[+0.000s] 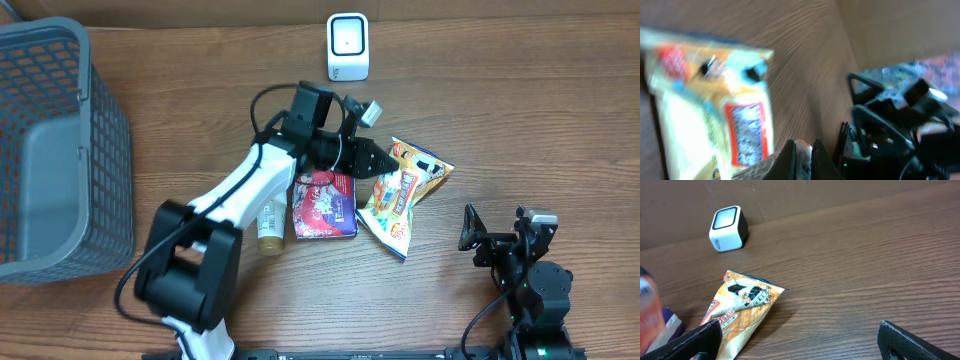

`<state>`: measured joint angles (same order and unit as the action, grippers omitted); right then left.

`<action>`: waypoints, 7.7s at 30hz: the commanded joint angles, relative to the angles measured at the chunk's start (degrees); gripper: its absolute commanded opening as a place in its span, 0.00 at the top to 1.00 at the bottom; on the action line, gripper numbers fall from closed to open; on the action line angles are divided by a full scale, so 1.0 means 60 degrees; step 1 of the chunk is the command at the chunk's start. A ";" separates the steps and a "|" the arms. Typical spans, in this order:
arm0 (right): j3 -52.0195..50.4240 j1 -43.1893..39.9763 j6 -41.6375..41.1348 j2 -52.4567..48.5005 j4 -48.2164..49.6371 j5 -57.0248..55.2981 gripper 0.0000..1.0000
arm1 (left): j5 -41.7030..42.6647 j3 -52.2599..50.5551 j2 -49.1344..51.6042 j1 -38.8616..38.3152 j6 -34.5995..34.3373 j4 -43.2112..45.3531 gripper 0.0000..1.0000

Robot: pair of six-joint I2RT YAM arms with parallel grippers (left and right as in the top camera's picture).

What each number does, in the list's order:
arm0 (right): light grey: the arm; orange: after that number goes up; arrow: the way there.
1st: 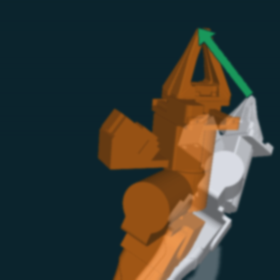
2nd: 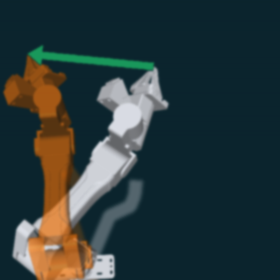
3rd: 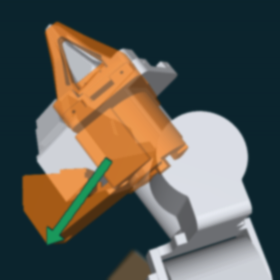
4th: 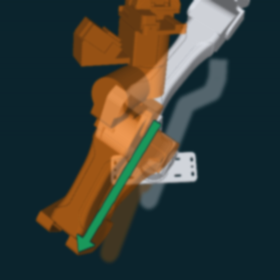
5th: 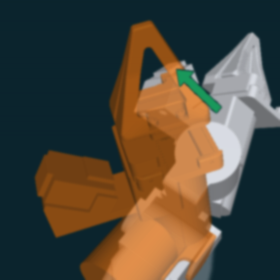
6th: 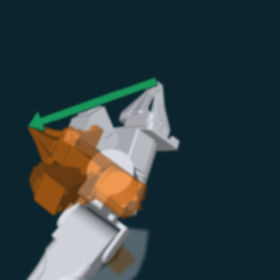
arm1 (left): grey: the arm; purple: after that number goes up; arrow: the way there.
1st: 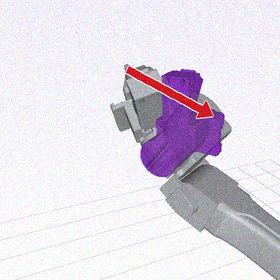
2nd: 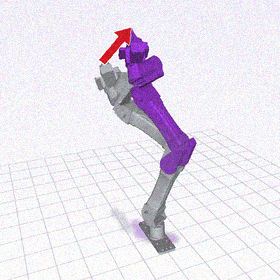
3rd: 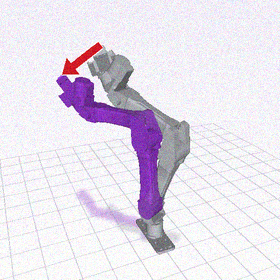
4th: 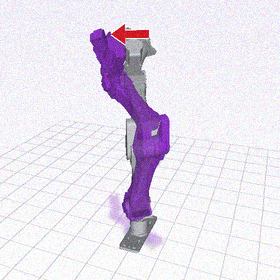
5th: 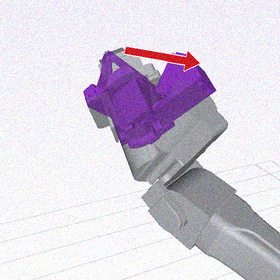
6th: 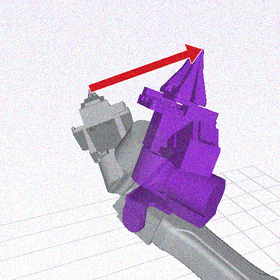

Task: Scan the item barcode

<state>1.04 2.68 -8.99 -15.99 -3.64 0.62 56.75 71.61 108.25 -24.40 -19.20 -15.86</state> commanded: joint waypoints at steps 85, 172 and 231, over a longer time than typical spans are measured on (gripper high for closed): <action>0.4852 0.5348 -0.6972 -0.9989 0.0714 0.1869 0.22 | -0.8309 0.5876 -0.2167 0.3395 0.4492 -0.6921 0.00; 0.7399 0.5351 -0.0914 -0.9748 -0.4156 0.2707 0.96 | -0.8429 0.5858 -0.2106 0.3381 0.4444 -0.7249 0.00; 0.9643 0.5348 0.2262 -0.9770 -0.4779 0.1752 0.96 | 0.4448 0.5315 0.2586 0.2535 0.4834 -1.1799 0.32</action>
<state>56.25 34.59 4.49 -75.59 -33.56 10.79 82.37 103.57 123.52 -9.26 14.48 -87.61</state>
